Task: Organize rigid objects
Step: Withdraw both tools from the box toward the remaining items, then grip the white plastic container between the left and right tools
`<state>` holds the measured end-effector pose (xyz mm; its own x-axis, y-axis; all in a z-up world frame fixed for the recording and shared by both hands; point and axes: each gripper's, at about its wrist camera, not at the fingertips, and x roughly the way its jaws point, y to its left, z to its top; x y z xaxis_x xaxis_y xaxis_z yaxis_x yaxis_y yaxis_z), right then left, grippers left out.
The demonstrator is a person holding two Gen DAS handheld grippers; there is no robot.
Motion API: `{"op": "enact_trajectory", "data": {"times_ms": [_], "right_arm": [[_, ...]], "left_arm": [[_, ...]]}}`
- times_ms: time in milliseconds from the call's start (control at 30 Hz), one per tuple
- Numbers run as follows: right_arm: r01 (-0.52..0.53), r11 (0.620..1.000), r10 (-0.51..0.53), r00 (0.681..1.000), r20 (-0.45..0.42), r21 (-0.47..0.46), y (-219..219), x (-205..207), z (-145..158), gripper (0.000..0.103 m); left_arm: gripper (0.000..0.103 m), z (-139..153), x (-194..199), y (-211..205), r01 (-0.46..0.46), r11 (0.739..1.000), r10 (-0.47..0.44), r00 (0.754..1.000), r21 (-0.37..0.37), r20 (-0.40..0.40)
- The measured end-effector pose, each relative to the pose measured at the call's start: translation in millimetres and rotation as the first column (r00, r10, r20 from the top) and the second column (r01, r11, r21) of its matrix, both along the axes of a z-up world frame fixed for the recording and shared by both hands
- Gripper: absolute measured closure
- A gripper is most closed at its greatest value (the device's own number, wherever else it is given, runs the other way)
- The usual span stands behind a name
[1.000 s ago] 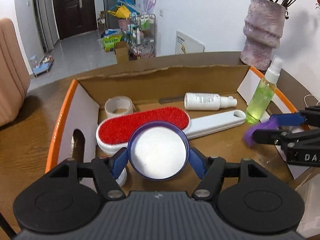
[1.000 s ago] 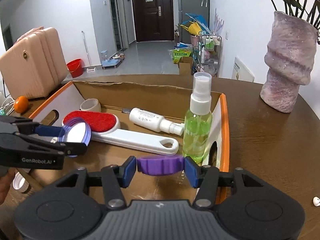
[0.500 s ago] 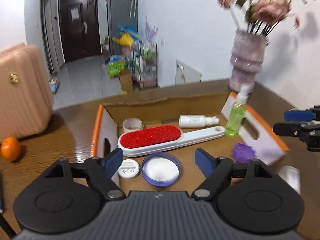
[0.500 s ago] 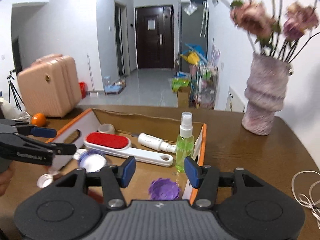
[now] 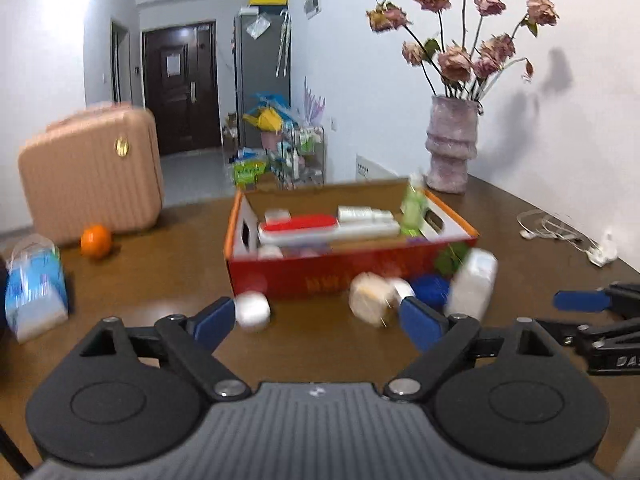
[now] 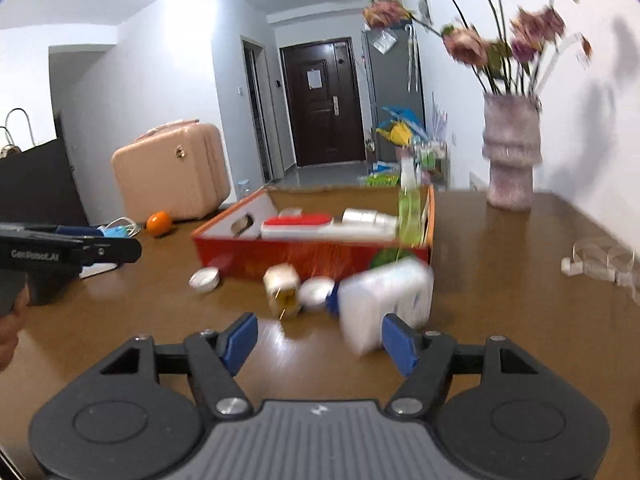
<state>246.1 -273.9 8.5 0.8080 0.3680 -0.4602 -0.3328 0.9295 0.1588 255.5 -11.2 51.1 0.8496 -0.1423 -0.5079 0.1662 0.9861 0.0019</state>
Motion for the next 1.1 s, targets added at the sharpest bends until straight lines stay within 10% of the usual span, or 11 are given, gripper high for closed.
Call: {"op": "enact_trajectory", "data": {"times_ms": [333, 600, 1100], "right_arm": [[0.022, 0.998, -0.019, 0.999, -0.043, 0.061, -30, -22, -21, 0.035], [0.044, 0.976, -0.023, 0.995, -0.101, 0.213, -77, 55, -15, 0.046], [0.055, 0.958, 0.007, 0.976, -0.216, 0.282, -83, 170, -34, 0.081]], "left_arm": [[0.01, -39, -26, -31, -0.066, 0.987, 0.046, 0.99, -0.148, -0.135], [0.014, -46, 27, -84, -0.022, 0.956, -0.04, 0.978, -0.294, -0.203], [0.063, -72, 146, -100, -0.077, 0.811, -0.172, 0.916, -0.58, -0.362]]}}
